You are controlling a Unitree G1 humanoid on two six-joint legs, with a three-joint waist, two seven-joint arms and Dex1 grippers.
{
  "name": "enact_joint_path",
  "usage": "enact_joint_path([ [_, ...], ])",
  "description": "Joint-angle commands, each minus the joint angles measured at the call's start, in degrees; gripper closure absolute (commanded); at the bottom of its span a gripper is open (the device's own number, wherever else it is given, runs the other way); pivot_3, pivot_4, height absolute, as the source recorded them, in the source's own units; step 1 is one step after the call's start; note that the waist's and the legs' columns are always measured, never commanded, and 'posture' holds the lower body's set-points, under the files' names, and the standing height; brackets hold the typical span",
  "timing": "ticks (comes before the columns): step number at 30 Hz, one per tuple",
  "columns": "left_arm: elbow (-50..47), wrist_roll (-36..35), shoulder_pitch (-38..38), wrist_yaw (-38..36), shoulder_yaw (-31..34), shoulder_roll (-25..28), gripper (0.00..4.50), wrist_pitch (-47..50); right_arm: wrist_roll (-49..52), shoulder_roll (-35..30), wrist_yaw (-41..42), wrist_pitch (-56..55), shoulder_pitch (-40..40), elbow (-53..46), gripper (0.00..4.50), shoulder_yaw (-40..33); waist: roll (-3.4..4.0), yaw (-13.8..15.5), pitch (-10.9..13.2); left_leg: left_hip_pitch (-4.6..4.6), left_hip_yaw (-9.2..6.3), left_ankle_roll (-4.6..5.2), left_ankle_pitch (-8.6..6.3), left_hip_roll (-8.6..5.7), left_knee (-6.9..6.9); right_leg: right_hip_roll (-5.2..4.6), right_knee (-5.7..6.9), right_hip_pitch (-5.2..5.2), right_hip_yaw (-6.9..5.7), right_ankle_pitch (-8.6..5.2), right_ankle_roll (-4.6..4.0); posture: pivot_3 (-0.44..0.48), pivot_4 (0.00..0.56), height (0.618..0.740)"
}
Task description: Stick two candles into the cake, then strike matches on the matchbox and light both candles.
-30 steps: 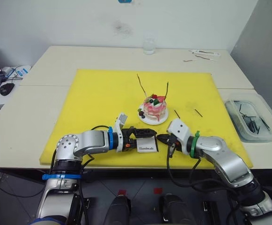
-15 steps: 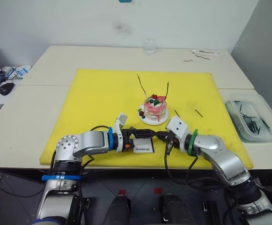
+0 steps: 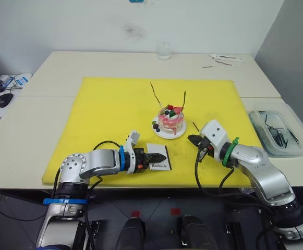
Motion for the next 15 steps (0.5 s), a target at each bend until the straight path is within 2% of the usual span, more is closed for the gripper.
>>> enact_joint_path([
  [1,-1.4,0.3,-1.3,-5.3,4.7,1.1,4.47,0.7,4.7,-1.2,0.2,2.6,0.3,-5.7,4.5,-7.6,0.0,-0.2,0.0,0.0,0.0,0.0,0.0,0.01,0.0,0.01,0.0,0.0,-0.01,0.0,0.0,0.0,0.15,0.74],
  [4,-5.1,0.3,-3.8,-17.0,8.2,3.6,4.47,2.2,7.9,2.3,-3.4,4.5,-1.3,-4.3,4.5,-12.4,-0.05,-0.3,0.0,-0.02,0.0,0.0,0.0,0.02,0.02,0.03,0.01,-0.05,-0.05,0.01,-0.02,0.0,0.15,0.74],
  [7,-11.1,1.9,-1.7,-22.7,8.7,6.4,4.47,0.6,7.7,6.2,-6.7,2.8,-3.7,0.7,4.5,-13.2,-0.04,-0.7,0.0,0.0,0.03,-0.01,0.0,0.09,0.01,0.07,0.01,-0.07,-0.04,0.04,-0.07,0.0,0.15,0.74],
  [10,-17.5,9.5,1.4,-28.4,10.4,5.4,4.5,-5.4,5.3,8.4,-8.8,-1.4,-5.7,6.3,3.96,-11.8,-0.03,-0.6,0.0,-0.01,0.1,-0.01,0.0,0.06,-0.07,-0.01,-0.05,-0.08,0.0,0.02,-0.09,0.0,0.15,0.74],
  [13,-23.4,25.0,5.4,-37.1,7.8,6.6,4.5,-11.9,1.9,10.0,-10.8,-7.2,-8.0,12.6,2.94,-9.3,-0.02,-0.5,0.0,-0.14,0.16,-0.02,-0.01,0.02,-0.09,-0.04,-0.1,-0.18,0.04,0.01,-0.1,0.0,0.15,0.74],
  [15,-23.5,27.4,7.1,-39.7,7.7,6.1,4.5,-13.2,0.5,11.2,-11.9,-9.5,-8.8,16.5,2.94,-8.2,-0.02,-0.5,0.0,-0.17,0.18,-0.02,-0.01,0.02,-0.09,-0.03,-0.1,-0.23,0.07,0.01,-0.1,0.0,0.15,0.74],
])
